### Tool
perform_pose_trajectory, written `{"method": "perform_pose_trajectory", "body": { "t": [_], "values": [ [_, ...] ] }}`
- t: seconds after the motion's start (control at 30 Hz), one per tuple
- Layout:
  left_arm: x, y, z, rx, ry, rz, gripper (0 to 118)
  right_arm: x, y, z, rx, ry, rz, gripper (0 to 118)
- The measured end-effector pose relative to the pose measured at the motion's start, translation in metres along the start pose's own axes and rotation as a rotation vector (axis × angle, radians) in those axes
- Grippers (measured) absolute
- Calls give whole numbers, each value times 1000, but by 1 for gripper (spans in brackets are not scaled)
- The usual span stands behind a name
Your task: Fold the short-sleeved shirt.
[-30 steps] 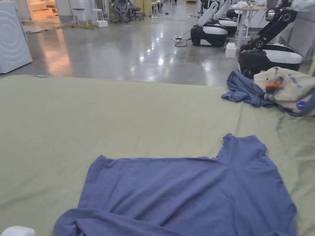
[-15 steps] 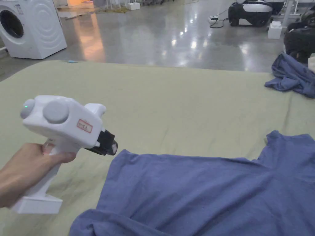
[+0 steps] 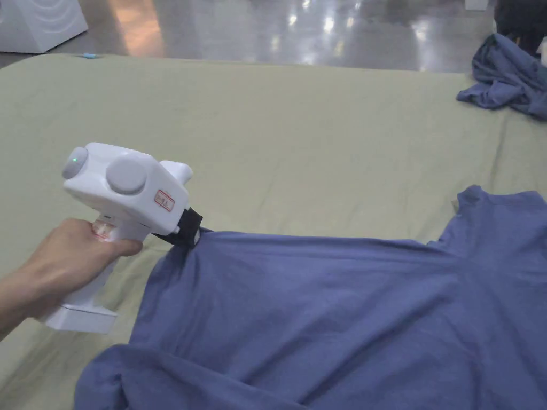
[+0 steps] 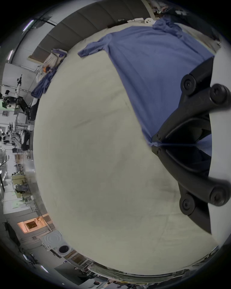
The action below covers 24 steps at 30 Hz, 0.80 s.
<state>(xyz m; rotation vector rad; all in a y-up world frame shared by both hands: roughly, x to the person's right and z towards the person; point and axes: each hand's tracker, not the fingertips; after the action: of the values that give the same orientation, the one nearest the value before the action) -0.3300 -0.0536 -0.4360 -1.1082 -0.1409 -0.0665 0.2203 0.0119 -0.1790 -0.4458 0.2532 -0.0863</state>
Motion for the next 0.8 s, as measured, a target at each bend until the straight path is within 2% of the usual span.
{"method": "perform_pose_trajectory", "body": {
  "t": [0.03, 0.1, 0.13, 0.17, 0.2, 0.23, 0.27, 0.33, 0.4, 0.47, 0.53, 0.6, 0.63, 0.67, 0.7, 0.73, 0.77, 0.8],
  "values": [
    [-3, 3, 1, -54, -59, 3, 2, 4, 0, -10, -28, 11, -12, 4],
    [2, 3, 10, -23, 3, -86, 2, 10, 7, -41, -94, 31, -11, 5],
    [10, -2, 11, -10, -6, -67, 2, 14, 16, -64, -136, 32, 12, 6],
    [6, 2, 15, -10, -21, -46, 2, 18, 27, -90, -201, 42, 28, 26],
    [3, 5, 18, -15, -55, -33, 2, 25, 36, -115, -246, 34, 33, 63],
    [4, 6, 21, 0, -45, -39, 2, 33, 47, -152, -358, -13, 34, 102],
    [13, 4, 24, -1, -45, -43, 2, 42, 51, -187, -422, -55, 34, 109],
    [15, 7, 22, -10, -51, -43, 2, 61, 58, -246, -499, -163, 106, 109],
    [6, 6, 8, -20, -50, -36, 2, 76, 59, -296, -626, -207, 138, 109],
    [1, 6, -2, -23, -53, -33, 2, 88, 49, -328, -707, -188, 113, 109],
    [4, 2, -2, -28, -69, -6, 2, 91, 39, -345, -717, -222, 74, 109],
    [5, 0, -9, -33, -76, -4, 2, 98, 28, -353, -719, -138, 29, 108],
    [6, -1, -12, -37, -73, -4, 2, 97, 22, -356, -690, -185, -11, 107],
    [8, 1, -11, -45, -73, -11, 2, 97, 19, -361, -709, -187, 1, 104],
    [10, 0, -12, -46, -71, -16, 2, 94, 16, -360, -708, -184, 11, 93],
    [11, -2, -12, -41, -64, -19, 2, 89, 15, -357, -682, -201, 41, 75],
    [12, -3, -12, -42, -64, -17, 2, 84, 17, -352, -652, -183, 92, 67],
    [26, -7, 1, -42, -69, -13, 2, 80, 17, -348, -631, -149, 120, 39]
  ]
}}
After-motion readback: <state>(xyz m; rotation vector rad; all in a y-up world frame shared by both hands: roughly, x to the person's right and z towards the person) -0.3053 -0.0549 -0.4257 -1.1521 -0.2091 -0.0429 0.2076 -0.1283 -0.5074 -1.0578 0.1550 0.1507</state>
